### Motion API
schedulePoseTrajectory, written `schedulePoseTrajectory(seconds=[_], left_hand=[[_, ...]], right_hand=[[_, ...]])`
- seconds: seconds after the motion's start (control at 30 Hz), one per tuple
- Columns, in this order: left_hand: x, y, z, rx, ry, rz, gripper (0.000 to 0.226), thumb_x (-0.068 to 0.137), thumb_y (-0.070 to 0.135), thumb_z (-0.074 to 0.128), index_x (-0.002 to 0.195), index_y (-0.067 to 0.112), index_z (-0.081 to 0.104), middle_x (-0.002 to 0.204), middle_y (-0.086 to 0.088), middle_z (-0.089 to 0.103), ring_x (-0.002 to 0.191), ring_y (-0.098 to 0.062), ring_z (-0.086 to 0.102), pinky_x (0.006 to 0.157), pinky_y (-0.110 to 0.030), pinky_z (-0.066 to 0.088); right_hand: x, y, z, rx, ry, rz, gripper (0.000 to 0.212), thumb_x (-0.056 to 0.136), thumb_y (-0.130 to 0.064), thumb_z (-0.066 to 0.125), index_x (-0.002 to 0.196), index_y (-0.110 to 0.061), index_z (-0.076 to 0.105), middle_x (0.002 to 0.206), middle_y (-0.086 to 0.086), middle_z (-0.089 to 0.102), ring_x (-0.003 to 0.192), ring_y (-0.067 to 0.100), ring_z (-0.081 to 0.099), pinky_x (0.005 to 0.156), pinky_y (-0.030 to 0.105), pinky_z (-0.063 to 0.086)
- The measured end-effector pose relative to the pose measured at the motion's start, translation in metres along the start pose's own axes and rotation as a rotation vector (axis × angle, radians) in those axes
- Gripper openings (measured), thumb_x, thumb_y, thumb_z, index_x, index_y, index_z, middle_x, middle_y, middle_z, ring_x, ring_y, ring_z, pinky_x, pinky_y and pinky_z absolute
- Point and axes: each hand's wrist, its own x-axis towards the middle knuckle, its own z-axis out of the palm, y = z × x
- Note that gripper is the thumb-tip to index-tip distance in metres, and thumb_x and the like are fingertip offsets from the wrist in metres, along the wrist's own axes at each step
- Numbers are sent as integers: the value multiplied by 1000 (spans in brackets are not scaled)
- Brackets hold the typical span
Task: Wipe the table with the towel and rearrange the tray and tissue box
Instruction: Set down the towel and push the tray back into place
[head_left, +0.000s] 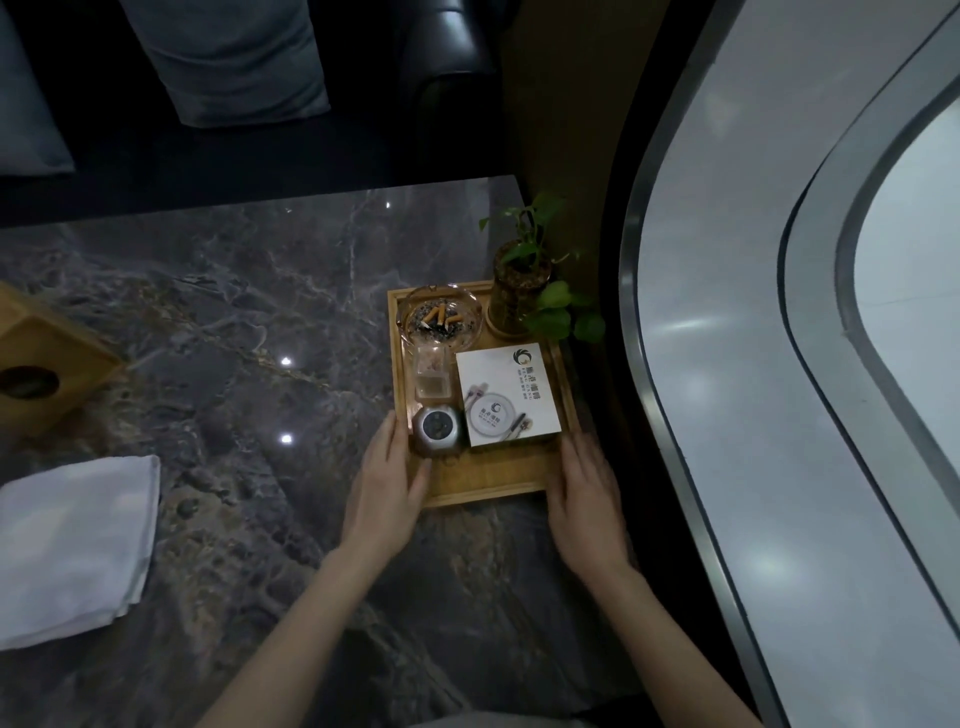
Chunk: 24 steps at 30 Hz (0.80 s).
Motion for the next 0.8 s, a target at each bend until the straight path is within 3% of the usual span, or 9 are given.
schedulePoseTrajectory(seconds=[0.17, 0.23, 0.37, 0.6, 0.7, 0.8], left_hand=[[-39, -16, 24, 216, -57, 123, 77, 84, 58, 9, 146, 12, -1, 154, -2, -7, 143, -15, -3, 116, -31, 0], [-54, -18, 32, 261, -63, 131, 82, 82, 66, -4, 145, 13, -4, 153, -2, -11, 142, -13, -9, 116, -29, -6], [-73, -23, 41, 308, -98, 101, 88, 75, 68, -16, 143, 12, -11, 151, -5, -16, 141, -13, -15, 113, -29, -13], [-76, -24, 42, 312, -173, 65, 93, 66, 74, -22, 137, 14, -25, 147, -5, -28, 139, -15, -21, 114, -34, -11], [-75, -22, 42, 320, -194, 69, 85, 73, 66, -6, 135, 12, -27, 146, -7, -32, 141, -18, -20, 114, -33, -11], [-70, -22, 39, 307, -215, 86, 82, 73, 61, -4, 134, 10, -27, 144, -6, -33, 140, -15, -20, 114, -32, -10]], right_hand=[[-40, 0, 14, -176, -102, -90, 66, 88, -45, 10, 146, -16, -1, 156, 0, 0, 140, 8, -8, 116, 36, -8], [-50, 1, 18, -204, -139, -90, 70, 86, -53, 5, 144, -16, -7, 155, -2, -7, 139, 7, -13, 113, 33, -15], [-57, 4, 19, -201, -168, -108, 68, 86, -55, 6, 139, -19, -17, 150, -6, -16, 139, 7, -16, 114, 36, -14], [-57, 5, 22, -246, -180, -125, 68, 86, -53, 9, 138, -19, -19, 149, -3, -20, 141, 12, -16, 117, 38, -7], [-56, 4, 26, -258, -162, -111, 71, 85, -55, 7, 139, -17, -18, 150, -2, -19, 141, 14, -14, 115, 36, -7], [-54, 4, 27, -260, -133, -108, 71, 86, -55, 8, 139, -16, -16, 150, -2, -17, 141, 14, -13, 115, 36, -6]])
